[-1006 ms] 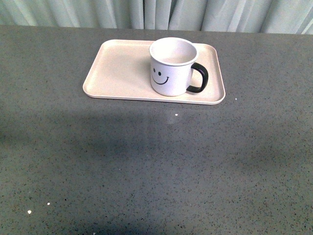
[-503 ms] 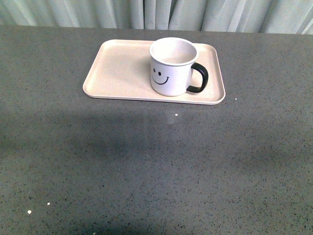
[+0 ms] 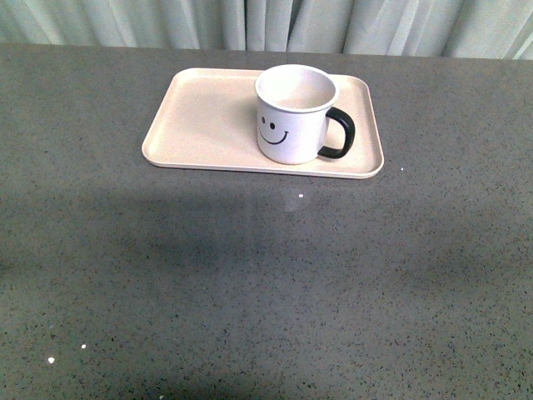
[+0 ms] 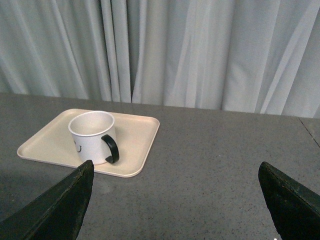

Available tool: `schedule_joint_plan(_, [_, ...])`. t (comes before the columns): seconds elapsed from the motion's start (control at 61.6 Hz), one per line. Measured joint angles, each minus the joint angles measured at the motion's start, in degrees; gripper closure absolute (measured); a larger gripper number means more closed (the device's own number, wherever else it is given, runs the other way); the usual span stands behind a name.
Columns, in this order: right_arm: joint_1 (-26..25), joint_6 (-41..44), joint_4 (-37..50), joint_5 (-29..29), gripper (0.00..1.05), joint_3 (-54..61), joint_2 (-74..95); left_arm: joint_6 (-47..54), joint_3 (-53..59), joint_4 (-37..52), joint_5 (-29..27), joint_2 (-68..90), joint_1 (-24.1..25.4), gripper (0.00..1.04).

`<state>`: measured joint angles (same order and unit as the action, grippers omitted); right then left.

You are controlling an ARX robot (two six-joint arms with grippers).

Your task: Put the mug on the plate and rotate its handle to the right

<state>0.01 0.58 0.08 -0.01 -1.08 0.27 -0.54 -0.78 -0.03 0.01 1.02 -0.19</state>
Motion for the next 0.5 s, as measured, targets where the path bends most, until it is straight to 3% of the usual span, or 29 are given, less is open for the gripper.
schedule_joint_plan(0.13, [0.0, 0.0, 0.0, 0.0, 0.09, 0.0, 0.0, 0.0, 0.0, 0.0, 0.0, -0.1, 0.0, 1.03])
schedule_joint_plan(0.162, [0.0, 0.0, 0.0, 0.0, 0.09, 0.0, 0.0, 0.0, 0.0, 0.0, 0.0, -0.1, 0.0, 1.00])
schedule_joint_plan(0.39, [0.0, 0.0, 0.0, 0.0, 0.09, 0.0, 0.0, 0.0, 0.0, 0.0, 0.0, -0.1, 0.0, 0.56])
schedule_joint_plan(0.503, [-5.5, 6.8, -22.0, -17.7, 0.09, -11.2, 18.5, 0.0, 0.0, 0.0, 0.0, -0.1, 0.0, 0.34])
